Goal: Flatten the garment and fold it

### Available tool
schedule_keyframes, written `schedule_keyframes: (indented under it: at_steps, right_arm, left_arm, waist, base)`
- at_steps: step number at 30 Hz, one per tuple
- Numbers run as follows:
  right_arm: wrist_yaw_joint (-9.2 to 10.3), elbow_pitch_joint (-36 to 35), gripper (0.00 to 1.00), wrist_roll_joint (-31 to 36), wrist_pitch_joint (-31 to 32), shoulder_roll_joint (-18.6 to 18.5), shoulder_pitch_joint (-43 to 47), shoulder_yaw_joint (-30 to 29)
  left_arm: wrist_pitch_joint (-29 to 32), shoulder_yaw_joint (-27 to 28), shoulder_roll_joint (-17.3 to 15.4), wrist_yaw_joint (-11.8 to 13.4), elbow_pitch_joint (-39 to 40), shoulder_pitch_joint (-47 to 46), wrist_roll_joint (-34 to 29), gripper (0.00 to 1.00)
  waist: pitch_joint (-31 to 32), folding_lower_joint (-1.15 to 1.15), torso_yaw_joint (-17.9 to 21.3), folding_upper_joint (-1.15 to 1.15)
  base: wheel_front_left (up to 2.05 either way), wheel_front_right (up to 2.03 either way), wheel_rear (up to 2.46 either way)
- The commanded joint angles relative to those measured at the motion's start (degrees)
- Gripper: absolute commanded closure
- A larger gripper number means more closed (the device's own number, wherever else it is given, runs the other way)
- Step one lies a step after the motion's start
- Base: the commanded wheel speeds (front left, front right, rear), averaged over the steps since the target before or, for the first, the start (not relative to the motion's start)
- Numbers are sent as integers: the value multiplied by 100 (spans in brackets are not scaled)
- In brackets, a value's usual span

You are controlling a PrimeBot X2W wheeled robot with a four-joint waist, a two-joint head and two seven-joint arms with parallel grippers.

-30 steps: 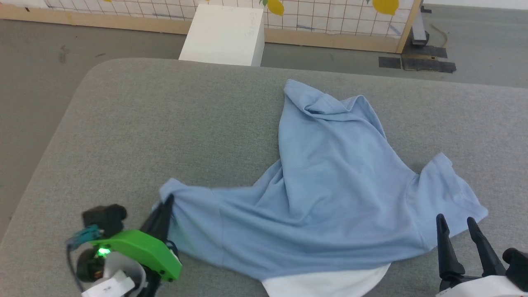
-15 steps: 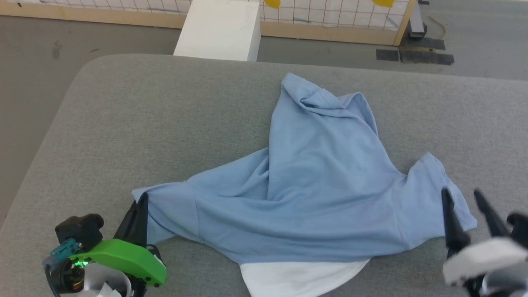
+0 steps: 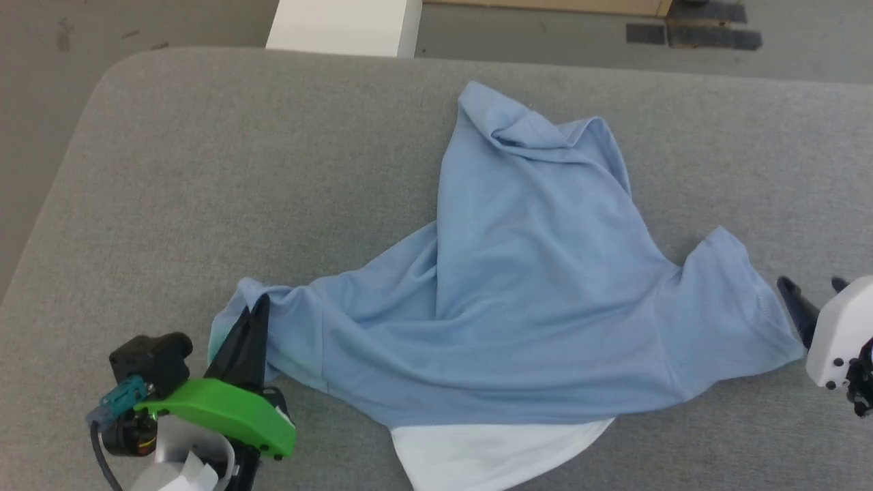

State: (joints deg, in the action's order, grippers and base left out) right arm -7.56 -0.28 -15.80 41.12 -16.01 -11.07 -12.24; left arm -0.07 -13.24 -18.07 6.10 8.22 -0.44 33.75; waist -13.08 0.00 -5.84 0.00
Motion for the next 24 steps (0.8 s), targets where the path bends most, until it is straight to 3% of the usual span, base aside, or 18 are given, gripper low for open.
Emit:
schedule_keyframes:
  at_steps: [1,6,14,15,16,17,24]
  right_arm:
    - [8,171,0,-49,153,-18,-90,61]
    - [8,629,0,-74,458,-182,-176,371]
    - [8,1322,0,-145,385,-271,-364,638]
    - [8,1362,53,-219,429,-241,-376,631]
    - [8,1354,96,-269,432,-233,-392,634]
    - [8,1342,100,-327,452,-238,-405,646]
    - [8,1055,100,-707,190,-70,-404,454]
  left_arm:
    - [13,-16,-7,-20,-6,-115,-45,100]
    - [47,-73,-5,-63,-39,-251,-40,100]
    - [56,-104,-16,-115,-91,-474,-27,100]
    - [53,-104,-12,-114,-104,-486,-21,100]
    - [51,-103,-11,-111,-114,-493,-18,100]
    - [50,-100,-12,-105,-129,-495,-14,100]
    - [-40,-3,19,-114,-180,-386,154,100]
  waist:
    - [-175,0,-106,0]
    - [-407,0,-212,0]
    - [-685,0,-302,0]
    - [-694,0,-298,0]
    - [-697,0,-290,0]
    - [-688,0,-272,0]
    - [-256,0,-90,0]
  base:
    - [0,0,0]
    - [0,0,0]
    - [0,0,0]
    - [0,0,0]
    - [0,0,0]
    - [0,0,0]
    - [0,0,0]
